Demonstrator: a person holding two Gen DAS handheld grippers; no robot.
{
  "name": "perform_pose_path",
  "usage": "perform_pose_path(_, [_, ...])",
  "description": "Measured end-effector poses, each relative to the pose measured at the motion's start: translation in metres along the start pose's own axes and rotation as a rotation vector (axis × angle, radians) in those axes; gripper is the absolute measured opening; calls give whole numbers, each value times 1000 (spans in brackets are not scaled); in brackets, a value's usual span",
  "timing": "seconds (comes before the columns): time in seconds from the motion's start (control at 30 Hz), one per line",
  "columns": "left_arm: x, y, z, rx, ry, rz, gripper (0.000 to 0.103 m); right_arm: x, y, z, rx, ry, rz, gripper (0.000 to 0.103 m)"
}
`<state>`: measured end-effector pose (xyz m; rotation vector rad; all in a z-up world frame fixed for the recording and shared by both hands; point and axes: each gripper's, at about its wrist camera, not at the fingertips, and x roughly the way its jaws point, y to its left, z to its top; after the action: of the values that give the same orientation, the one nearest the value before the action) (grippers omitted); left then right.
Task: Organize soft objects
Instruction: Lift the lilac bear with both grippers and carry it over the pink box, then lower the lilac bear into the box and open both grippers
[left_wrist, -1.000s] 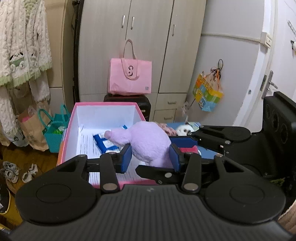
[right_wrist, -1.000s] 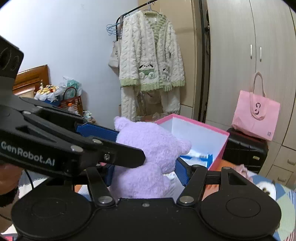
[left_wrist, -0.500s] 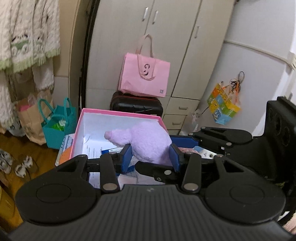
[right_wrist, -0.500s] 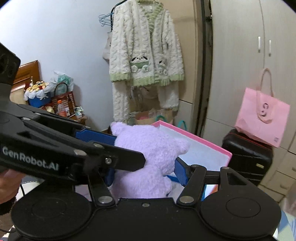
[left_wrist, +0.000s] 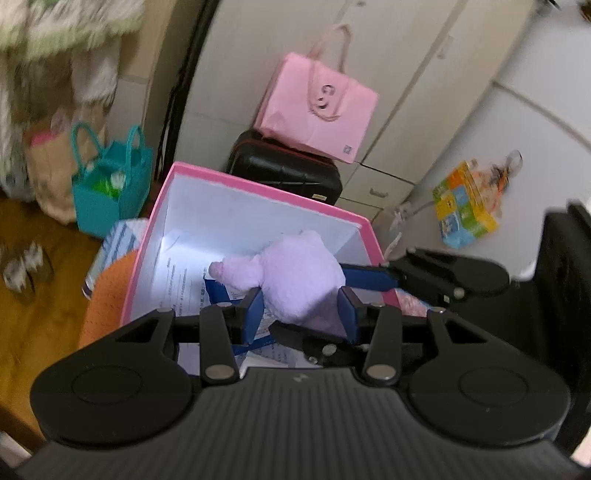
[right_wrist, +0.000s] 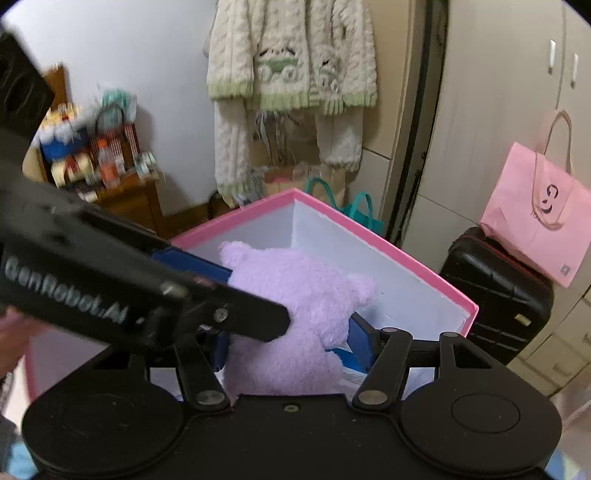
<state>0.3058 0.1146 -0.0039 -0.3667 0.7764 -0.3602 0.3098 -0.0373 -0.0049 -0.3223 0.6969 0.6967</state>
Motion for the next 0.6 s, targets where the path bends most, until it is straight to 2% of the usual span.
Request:
perform_pose_path(0.1, [11, 4, 2, -17, 14, 10, 43, 9, -2, 5, -35, 32, -22, 68])
perform_pose_path(0.37, [34, 8, 0, -22, 64, 56, 43, 35, -9, 6, -36, 125, -24, 68])
perform_pose_path(0.5, [32, 5, -4, 23, 67, 99, 43, 31, -9, 4, -47, 116, -42, 68])
perform_pose_path(0.6, [11, 2, -11, 44, -1, 100, 46, 15, -11, -2, -16, 62, -32, 69])
